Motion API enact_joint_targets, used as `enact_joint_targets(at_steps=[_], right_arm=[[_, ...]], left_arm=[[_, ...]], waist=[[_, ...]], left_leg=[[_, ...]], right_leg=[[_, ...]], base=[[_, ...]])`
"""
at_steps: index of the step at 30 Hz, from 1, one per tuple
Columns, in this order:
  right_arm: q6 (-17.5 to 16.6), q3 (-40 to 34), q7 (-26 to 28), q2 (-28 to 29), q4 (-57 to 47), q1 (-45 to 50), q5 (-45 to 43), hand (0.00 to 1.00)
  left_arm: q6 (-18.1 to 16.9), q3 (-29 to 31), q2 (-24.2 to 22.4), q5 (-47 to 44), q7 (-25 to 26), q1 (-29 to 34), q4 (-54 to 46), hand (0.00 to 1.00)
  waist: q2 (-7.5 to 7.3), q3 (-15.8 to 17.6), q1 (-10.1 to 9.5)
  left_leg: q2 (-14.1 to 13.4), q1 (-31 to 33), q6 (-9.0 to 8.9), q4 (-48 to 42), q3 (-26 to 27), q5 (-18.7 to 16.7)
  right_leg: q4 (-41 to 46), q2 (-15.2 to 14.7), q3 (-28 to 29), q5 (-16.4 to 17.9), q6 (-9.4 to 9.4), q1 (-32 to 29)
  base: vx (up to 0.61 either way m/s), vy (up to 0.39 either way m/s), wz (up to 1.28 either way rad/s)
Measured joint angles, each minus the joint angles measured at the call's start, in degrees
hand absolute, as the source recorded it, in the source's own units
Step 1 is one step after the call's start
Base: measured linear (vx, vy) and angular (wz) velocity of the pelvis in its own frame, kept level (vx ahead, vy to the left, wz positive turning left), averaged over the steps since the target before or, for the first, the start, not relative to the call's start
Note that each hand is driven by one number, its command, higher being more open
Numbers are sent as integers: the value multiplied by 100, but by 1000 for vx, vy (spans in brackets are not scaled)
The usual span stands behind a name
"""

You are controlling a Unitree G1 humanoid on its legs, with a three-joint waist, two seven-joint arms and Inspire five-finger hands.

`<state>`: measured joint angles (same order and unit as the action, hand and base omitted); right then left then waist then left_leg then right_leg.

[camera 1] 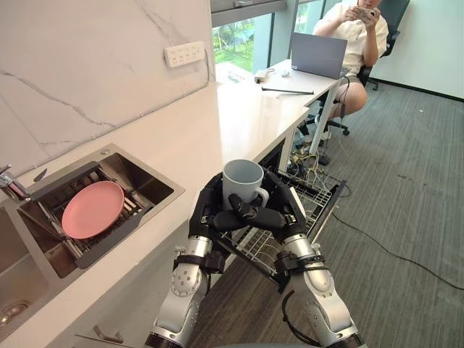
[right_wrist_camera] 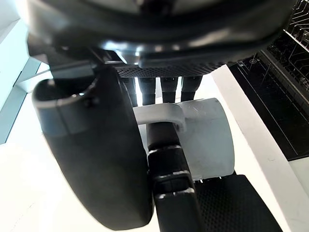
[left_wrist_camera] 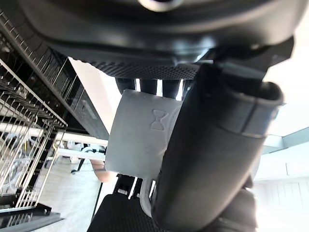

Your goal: Walk over to the sink, pick up the cup, carry it to the dishwasher, place the cup inside the dishwasher, then close the dishwasher door

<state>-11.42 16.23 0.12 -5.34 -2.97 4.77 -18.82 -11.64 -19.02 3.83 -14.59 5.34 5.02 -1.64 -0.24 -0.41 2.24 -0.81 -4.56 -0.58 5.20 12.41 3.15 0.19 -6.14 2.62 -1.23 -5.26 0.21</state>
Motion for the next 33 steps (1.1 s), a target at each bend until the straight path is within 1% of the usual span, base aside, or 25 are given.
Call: enact_joint_targets(at_steps=[3,7,9,11,15,17,21,24,26,29,33], right_arm=[[9,-236,-24,33,13,0,73,30],[11,-884,-97,153,12,0,175,30],[11,-1191,-164,190,7,0,255,30],[11,-1509,-234,189,-21,12,273,30],[10,-1862,-268,193,-193,75,276,30],[7,-1936,-263,192,-255,115,276,30],[-4,-2080,-227,193,-282,347,329,30],[-3,-2250,-202,192,-143,498,346,30],[-3,-2420,-197,186,129,499,347,30],[-2,-2536,-194,127,510,501,359,30],[1,-2578,-210,42,978,479,568,30]], left_arm=[[0,-65,-4,-2,-230,87,-10,90],[1,-29,-9,-1,-446,296,-83,90],[2,74,-12,-1,-487,389,-132,90],[4,320,-18,-1,-513,547,-326,90],[-1,680,-25,-4,-555,735,-584,90],[0,717,-26,-20,-593,805,-601,90],[3,687,-28,-120,-939,1216,-548,90],[27,616,-25,-115,-1124,1413,-121,90],[99,621,-12,-112,-1252,1504,452,90],[167,626,60,-86,-1294,1679,1039,90],[209,748,221,252,-1327,1689,1844,90]], waist=[[-3,-2,-8],[-6,-6,-4],[-10,-10,-4],[-16,-14,3],[-19,-12,-11],[-21,-11,-23],[-44,-5,-52],[-48,-2,-77],[-54,2,-76],[-80,18,-73],[-85,63,-117]], left_leg=[[0,0,-2,-16,-7,4],[-5,0,-2,-17,-8,4],[-8,0,-2,-17,-8,4],[-15,0,-4,-17,-7,2],[-19,1,-8,-17,-7,-2],[-19,3,-10,-17,-7,-5],[-25,58,-17,-15,-12,-11],[-24,95,-14,-16,-28,-9],[-27,127,-14,-16,-44,-9],[-48,168,-13,-17,-69,-8],[-42,299,-9,-18,-115,-5]], right_leg=[[-1,0,-6,-1,1,4],[-9,5,-8,-3,2,10],[-18,8,-8,-8,4,13],[-37,14,-8,-18,8,24],[-44,15,-10,-20,8,30],[-47,14,-10,-20,8,30],[-53,10,-16,-19,6,-21],[-54,5,-34,-20,2,-36],[-60,4,-51,-20,2,-48],[-95,3,-77,-24,5,-52],[-110,0,-128,-27,2,-152]], base=[[0,0,0],[0,0,0],[0,0,0],[0,0,0],[0,0,0],[0,0,0],[0,0,0],[0,0,1],[-5,-8,4],[-11,-21,5],[-18,-20,7]])
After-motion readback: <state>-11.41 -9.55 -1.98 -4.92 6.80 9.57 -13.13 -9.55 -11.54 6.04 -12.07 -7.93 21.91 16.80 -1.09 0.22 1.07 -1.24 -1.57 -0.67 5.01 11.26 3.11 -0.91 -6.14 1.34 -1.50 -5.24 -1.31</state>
